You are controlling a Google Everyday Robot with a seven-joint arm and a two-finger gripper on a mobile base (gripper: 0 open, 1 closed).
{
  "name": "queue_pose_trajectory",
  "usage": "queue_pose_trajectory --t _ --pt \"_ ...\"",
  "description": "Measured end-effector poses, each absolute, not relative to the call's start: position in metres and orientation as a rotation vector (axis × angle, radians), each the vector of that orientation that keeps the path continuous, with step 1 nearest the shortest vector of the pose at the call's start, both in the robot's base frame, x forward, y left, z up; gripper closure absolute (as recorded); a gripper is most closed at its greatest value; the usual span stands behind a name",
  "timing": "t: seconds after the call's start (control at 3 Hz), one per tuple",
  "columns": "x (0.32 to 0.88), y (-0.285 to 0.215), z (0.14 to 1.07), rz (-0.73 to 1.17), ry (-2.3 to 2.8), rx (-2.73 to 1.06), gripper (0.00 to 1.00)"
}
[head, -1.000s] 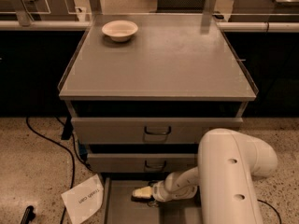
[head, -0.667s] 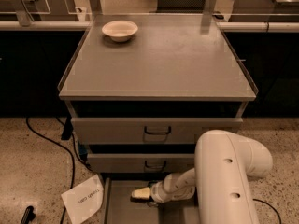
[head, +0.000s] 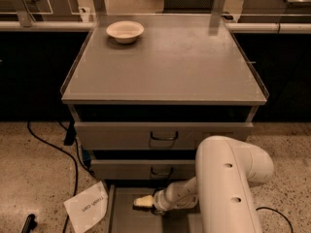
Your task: Pick green can from bottom drawer and place on counter
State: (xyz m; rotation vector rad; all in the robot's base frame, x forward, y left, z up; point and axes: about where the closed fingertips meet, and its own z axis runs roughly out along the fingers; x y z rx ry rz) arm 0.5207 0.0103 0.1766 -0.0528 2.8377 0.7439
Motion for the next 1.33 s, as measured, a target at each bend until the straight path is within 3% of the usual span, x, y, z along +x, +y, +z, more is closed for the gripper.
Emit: queue_pose_trajectory --t 1.33 --pt "0.537 -0.004 0.145 0.559 2.849 -0.057 0.0"
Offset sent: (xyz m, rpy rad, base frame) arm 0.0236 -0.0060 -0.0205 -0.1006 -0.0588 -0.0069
